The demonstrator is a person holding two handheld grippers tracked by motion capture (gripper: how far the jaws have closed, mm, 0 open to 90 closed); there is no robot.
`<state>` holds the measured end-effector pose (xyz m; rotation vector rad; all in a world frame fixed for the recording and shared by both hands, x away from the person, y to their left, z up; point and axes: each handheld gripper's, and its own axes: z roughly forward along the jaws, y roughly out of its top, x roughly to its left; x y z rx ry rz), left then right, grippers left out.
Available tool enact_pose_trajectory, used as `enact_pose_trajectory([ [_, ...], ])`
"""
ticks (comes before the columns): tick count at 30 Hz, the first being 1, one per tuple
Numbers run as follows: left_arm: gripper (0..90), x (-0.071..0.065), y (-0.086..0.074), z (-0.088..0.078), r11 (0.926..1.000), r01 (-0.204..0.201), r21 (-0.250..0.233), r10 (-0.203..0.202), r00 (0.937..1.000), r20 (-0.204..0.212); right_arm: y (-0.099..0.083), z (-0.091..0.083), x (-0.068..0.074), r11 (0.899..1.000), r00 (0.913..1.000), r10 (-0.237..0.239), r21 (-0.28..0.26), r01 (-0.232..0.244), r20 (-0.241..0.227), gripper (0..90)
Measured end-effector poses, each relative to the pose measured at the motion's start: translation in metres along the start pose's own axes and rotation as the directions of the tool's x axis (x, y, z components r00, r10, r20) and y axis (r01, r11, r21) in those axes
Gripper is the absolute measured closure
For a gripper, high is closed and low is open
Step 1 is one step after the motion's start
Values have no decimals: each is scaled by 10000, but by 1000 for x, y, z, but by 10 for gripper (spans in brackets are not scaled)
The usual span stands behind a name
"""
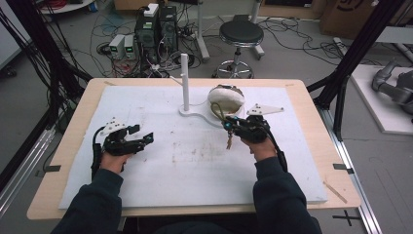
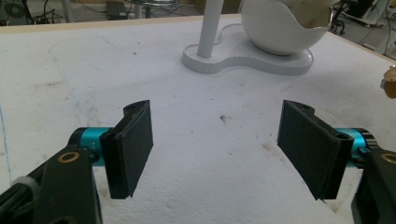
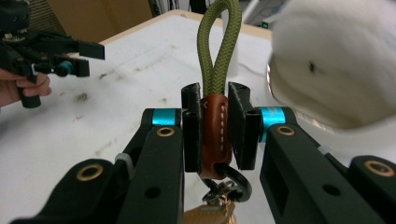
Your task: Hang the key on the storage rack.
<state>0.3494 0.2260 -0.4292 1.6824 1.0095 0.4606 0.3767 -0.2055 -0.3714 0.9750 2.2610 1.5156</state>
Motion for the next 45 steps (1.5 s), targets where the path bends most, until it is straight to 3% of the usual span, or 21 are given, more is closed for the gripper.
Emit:
enact_pose_trajectory([
  [6,267,2,0,-1,9999,47,-91,-47,10000,34,26,26,13,9987,9987,-505,-105,506,119,776],
  [17,273,2,0,-2,9999,63,-136,-61,9999,127,79,63,29,9877,9922,-1204,-963,1230,328,777],
  [23,273,2,0,-2,9999,75,-137,-73,9999,146,92,78,33,9861,9929,-1171,-1162,1185,182,777],
  [33,273,2,0,-2,9998,115,-158,-113,9998,162,99,109,28,9946,9902,-964,-282,997,1011,777],
  [41,273,2,0,-1,9999,74,-130,-71,9998,167,93,118,20,9965,9875,-781,417,730,1372,779],
  [45,273,2,0,-2,9997,130,-183,-126,9997,225,90,118,18,9965,9878,-745,471,687,1364,774],
])
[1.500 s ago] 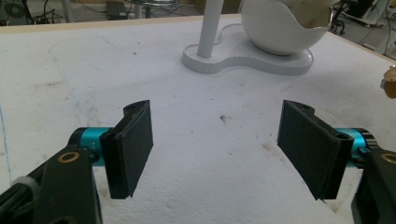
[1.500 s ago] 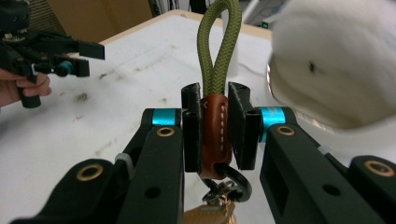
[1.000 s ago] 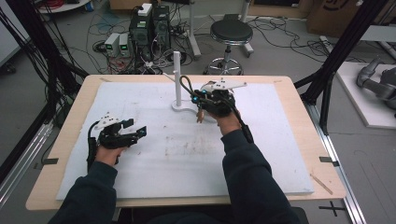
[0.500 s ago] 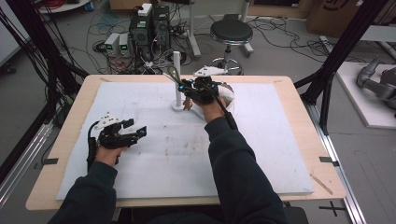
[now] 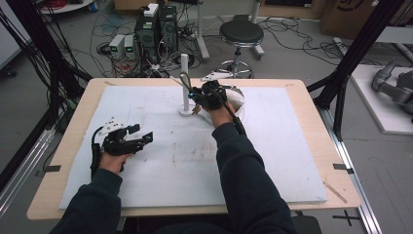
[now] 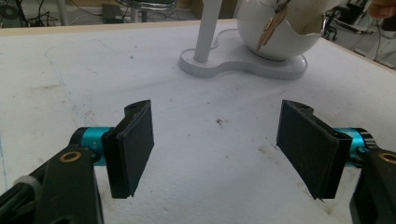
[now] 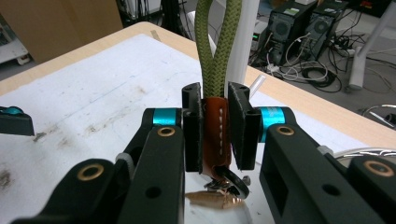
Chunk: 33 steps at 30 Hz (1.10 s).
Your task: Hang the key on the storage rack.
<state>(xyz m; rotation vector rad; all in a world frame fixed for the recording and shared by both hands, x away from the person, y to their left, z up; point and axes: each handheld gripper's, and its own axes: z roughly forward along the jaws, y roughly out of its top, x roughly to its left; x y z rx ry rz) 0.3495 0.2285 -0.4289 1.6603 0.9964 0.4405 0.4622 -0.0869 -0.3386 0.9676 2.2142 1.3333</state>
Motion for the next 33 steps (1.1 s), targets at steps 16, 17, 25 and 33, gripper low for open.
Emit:
enact_pose_trajectory([
  [16,273,0,0,-1,10000,60,-61,-60,10000,31,-7,-48,-16,9990,9983,-345,-258,358,478,541],
  [17,273,0,-1,-1,9999,91,-61,-91,10000,36,-10,-54,-19,9989,9979,-341,-298,358,547,509],
  [25,256,0,0,-2,9995,196,-259,-195,9998,29,-52,-98,-38,9982,9929,-586,-32,592,1036,337],
  [33,237,-3,1,1,9989,223,-405,-207,9989,415,-112,-141,-56,9997,9919,-238,-46,246,1250,248],
])
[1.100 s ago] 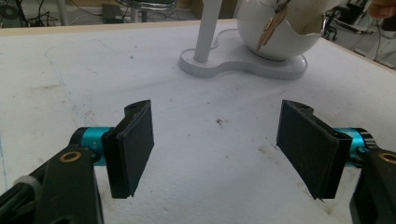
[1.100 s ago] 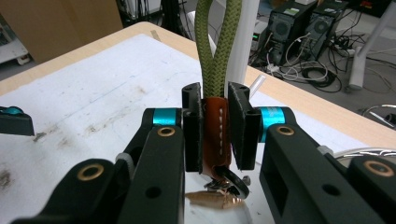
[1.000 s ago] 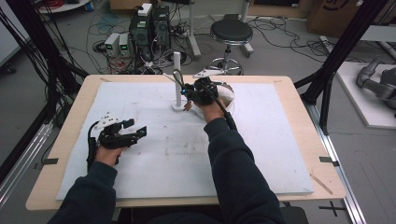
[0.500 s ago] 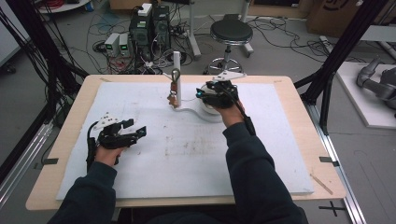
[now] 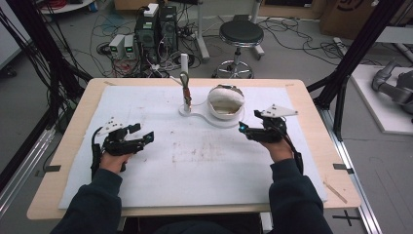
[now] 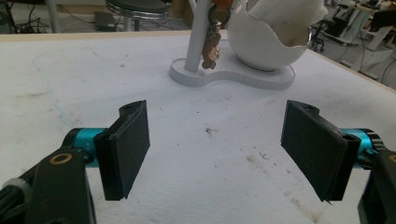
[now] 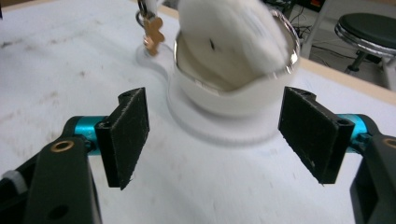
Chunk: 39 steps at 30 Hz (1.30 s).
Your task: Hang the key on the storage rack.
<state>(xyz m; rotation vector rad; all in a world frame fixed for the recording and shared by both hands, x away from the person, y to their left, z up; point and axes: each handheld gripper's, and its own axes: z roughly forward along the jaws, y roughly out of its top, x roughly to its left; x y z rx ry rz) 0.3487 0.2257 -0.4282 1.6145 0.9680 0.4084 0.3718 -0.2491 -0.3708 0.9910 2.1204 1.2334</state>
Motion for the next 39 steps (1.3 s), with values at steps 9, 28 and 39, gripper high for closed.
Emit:
enact_pose_trajectory([
  [9,237,-7,3,5,9987,-504,-108,506,9986,168,-51,-32,-13,9991,9985,339,258,-350,421,217],
  [28,238,-10,4,6,9975,-709,-6,709,9974,102,-72,-58,-16,9975,9911,409,515,-477,1268,218],
  [39,239,-12,2,4,9976,-694,59,693,9976,88,-72,-56,-17,9969,9886,548,488,-622,1403,218],
])
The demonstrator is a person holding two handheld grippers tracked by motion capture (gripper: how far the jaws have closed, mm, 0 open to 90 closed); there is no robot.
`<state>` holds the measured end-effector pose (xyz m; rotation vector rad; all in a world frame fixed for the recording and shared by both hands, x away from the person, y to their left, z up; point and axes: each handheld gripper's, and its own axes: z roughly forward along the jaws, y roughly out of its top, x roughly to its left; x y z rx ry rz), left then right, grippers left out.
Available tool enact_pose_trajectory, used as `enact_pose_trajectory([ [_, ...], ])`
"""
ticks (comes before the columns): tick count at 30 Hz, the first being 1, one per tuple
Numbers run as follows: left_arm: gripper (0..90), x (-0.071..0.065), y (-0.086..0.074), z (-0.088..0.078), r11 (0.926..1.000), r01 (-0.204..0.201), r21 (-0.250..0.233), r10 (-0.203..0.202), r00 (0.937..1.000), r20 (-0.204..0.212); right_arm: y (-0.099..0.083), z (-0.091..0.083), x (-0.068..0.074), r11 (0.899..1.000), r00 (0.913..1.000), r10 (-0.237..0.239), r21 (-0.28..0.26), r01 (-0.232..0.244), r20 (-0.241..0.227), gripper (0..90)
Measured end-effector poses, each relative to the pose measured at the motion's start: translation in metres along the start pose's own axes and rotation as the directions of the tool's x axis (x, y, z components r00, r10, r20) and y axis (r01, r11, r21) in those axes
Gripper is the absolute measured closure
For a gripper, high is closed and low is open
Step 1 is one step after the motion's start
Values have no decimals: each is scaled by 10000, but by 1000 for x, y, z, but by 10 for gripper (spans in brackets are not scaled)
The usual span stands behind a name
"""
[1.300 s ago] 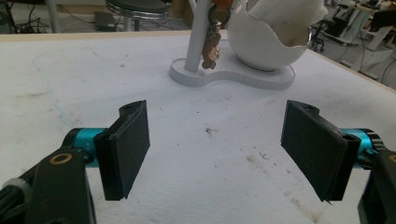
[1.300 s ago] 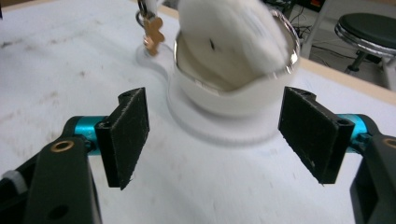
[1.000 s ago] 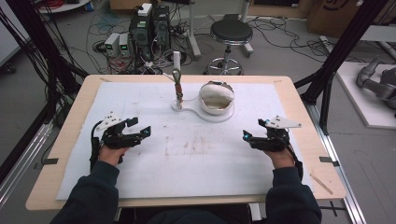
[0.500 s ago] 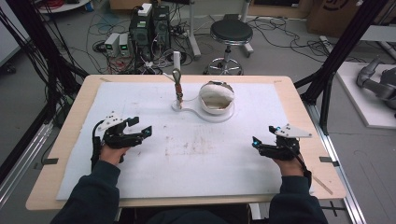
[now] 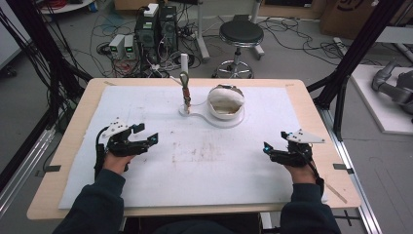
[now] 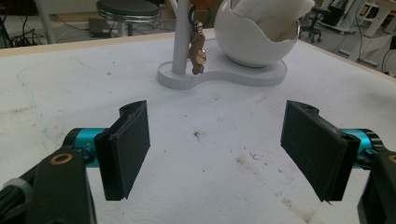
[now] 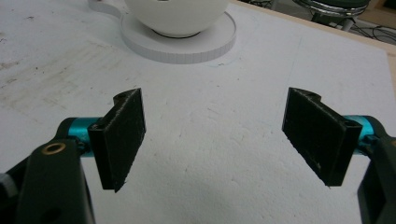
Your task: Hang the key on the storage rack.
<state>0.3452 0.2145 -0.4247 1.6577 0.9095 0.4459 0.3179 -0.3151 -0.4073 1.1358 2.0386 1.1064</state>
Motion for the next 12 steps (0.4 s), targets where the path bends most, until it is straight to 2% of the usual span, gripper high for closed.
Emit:
enact_pose_trajectory([
  [12,239,2,-1,1,9999,59,86,-58,10000,-73,0,5,0,10000,10000,4,20,-4,-78,218],
])
